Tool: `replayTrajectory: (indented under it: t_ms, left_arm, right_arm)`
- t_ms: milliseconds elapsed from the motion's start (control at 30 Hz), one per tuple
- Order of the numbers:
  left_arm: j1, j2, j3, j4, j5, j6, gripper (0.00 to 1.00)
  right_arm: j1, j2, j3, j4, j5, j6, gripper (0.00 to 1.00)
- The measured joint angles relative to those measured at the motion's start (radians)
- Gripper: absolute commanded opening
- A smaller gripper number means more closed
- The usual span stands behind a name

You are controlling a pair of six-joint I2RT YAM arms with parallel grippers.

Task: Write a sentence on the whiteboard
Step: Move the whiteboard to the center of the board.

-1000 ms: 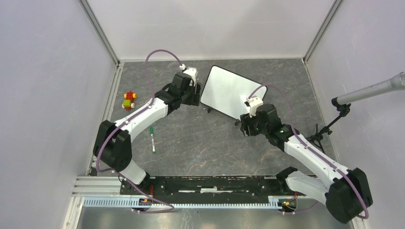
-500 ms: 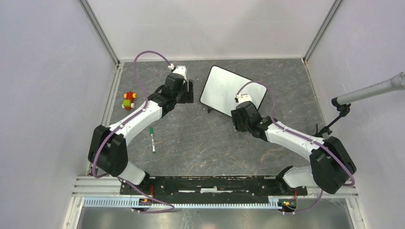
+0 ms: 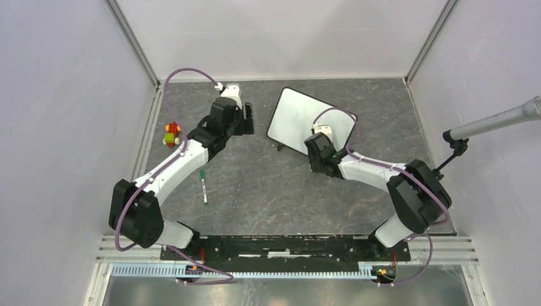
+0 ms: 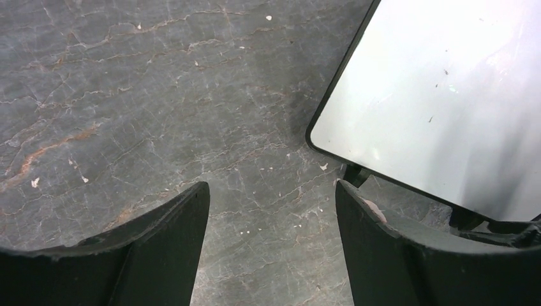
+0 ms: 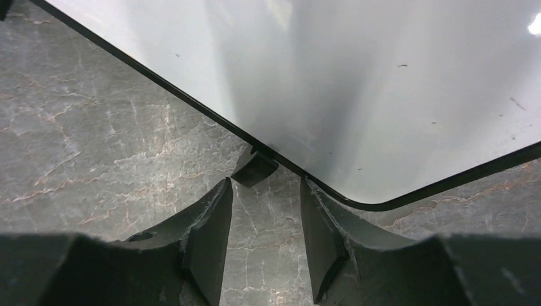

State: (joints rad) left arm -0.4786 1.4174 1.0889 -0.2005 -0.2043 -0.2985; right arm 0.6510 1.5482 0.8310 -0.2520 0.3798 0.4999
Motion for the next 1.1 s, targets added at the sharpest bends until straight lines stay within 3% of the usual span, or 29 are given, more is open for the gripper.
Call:
replayTrajectory:
  t_ms: [433, 700, 800, 967, 1100]
  left_arm:
    - [0.024, -0.018, -0.045, 0.016, 0.002, 0.000, 0.80]
    - [0.052, -0.020, -0.051, 0.016, 0.016, 0.000, 0.80]
    - [0.064, -0.020, -0.053, 0.014, 0.044, 0.000, 0.80]
    - [0.079, -0.020, -0.054, 0.011, 0.106, 0.000, 0.80]
    - [0.080, -0.020, -0.055, 0.010, 0.133, 0.000, 0.80]
  right_arm:
    - [-0.064, 0.046, 0.002, 0.048, 0.005, -0.012, 0.36]
    - [-0.153, -0.002, -0.084, 0.170, -0.027, -0.147, 0.32]
    - [-0.192, -0.021, -0.120, 0.211, -0.047, -0.240, 0.37]
    - [-0.239, -0.023, -0.122, 0.255, -0.077, -0.323, 0.54]
    - [-0.241, -0.023, -0.122, 0.253, -0.124, -0.341, 0.57]
